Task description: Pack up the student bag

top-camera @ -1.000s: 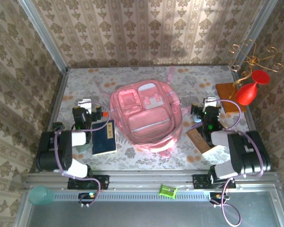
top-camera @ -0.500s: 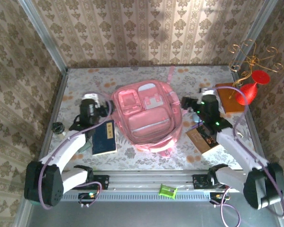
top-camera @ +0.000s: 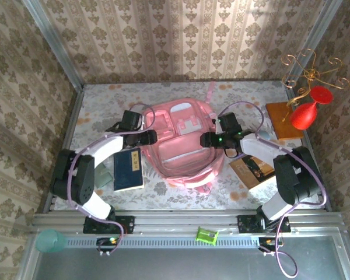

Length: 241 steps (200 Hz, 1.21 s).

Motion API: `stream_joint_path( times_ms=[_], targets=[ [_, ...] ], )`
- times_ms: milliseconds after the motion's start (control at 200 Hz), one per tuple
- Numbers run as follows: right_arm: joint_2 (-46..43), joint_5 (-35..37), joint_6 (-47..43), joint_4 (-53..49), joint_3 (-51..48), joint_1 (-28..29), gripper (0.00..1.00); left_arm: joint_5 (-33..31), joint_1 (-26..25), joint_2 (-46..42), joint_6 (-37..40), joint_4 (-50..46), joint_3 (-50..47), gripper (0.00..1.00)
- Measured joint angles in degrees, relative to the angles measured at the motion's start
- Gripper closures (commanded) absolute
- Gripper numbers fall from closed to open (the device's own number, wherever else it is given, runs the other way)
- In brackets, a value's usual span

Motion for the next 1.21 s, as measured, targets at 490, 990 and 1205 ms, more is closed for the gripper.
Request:
stream_joint_path(
  times_ms=[490,990,1205],
  targets=[
    [7.5,-6.0,7.8,10.2,2.4,1.1,0.68,3.8,0.6,17.7,-1.2,-0.9,19.4,0.30],
    [3.2,8.3,23.8,17.6,2.9,4.5,0.98,6.6,2.9,33.1,2.5,-9.4,51.1,0.25],
    [-0.2,20.0,29.2,22.3,2.3,9.3,0.98,4.6,4.2,21.8,4.3,-10.1,47.8,0.23]
  ],
)
